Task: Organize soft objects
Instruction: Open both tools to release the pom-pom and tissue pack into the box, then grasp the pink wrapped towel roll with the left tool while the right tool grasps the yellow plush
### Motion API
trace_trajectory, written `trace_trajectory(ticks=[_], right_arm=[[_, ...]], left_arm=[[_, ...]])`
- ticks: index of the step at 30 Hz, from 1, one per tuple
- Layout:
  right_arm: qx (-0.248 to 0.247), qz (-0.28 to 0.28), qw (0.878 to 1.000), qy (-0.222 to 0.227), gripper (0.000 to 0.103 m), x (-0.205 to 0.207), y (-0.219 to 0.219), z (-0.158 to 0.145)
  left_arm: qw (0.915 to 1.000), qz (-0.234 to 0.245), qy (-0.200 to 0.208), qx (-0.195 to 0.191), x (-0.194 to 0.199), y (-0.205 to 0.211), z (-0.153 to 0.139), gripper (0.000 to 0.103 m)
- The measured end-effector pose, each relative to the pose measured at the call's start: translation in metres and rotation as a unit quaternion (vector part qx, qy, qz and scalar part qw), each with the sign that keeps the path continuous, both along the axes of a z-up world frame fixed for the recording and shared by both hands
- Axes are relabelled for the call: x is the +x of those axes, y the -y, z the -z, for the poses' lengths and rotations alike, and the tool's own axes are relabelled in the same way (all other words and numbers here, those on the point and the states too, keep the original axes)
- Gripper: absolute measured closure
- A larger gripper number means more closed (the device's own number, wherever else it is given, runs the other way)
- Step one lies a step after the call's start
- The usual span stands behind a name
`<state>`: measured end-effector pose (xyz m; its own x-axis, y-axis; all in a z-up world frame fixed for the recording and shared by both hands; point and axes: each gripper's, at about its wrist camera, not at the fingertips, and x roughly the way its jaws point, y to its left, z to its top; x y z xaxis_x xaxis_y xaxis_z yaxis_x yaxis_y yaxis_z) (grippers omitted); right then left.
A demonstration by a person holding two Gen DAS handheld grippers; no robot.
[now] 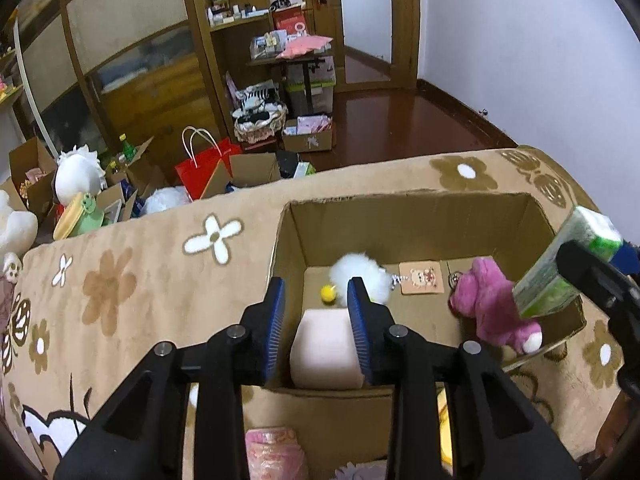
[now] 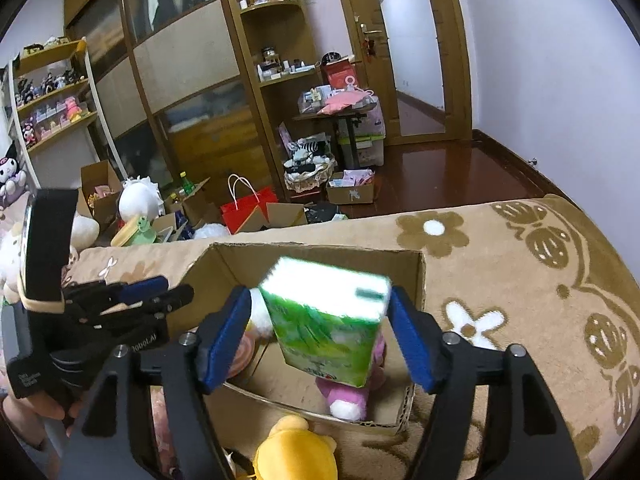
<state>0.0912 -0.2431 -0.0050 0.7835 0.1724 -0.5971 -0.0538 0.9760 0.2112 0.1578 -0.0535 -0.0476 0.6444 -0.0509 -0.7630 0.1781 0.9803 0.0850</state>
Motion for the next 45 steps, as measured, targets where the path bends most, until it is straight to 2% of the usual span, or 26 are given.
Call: trace_trajectory(ticks=[1,3,9,11,17,23,29,39,45], right_arm=[[0.001,0.001,1.0,0.002,0.021,-0.001,0.0,-0.002],[0.004,0.003,1.0,0.007,0.017,-0.004,0.0,-0.007],[0.004,0.009,1.0,0.009,0.016,-0.009,0.001,-0.013],[0.008,0.015,1.0,0.01,0.016,-0.01,0.006,-0.014],[0.029,0.033,0.999,0.026,0.016,-0.021,0.019,-0.026],[0.038,0.042,0.998,0.034,0.016,-0.037,0.023,-0.038],[0.04,0.037,0.998,0.017,0.016,-0.055,0.015,-0.037],[0.016,0.02,0.999,-0.029,0.016,-0.082,-0.005,-0.019],[0.017,0.006,0.998,-0.068,0.016,-0.087,-0.018,0.0]], left_arm=[[1.0,-0.002,-0.003,-0.001,-0.001,-0.001,0.0,0.068],[1.0,-0.007,-0.004,-0.001,-0.004,-0.005,-0.002,0.057],[0.9997,-0.015,0.016,0.01,-0.016,-0.009,-0.012,0.042],[0.9996,-0.019,0.017,0.01,-0.019,-0.011,-0.014,0.028],[0.9996,-0.024,0.017,0.007,-0.029,-0.017,-0.019,0.017],[0.9995,-0.027,0.011,0.01,-0.045,-0.025,-0.023,0.01],[0.9995,-0.025,0.0,0.02,-0.062,-0.029,-0.026,0.008],[0.9972,-0.027,-0.058,0.04,-0.088,-0.039,-0.013,0.007],[0.994,-0.043,-0.087,0.05,-0.085,-0.047,0.004,0.007]])
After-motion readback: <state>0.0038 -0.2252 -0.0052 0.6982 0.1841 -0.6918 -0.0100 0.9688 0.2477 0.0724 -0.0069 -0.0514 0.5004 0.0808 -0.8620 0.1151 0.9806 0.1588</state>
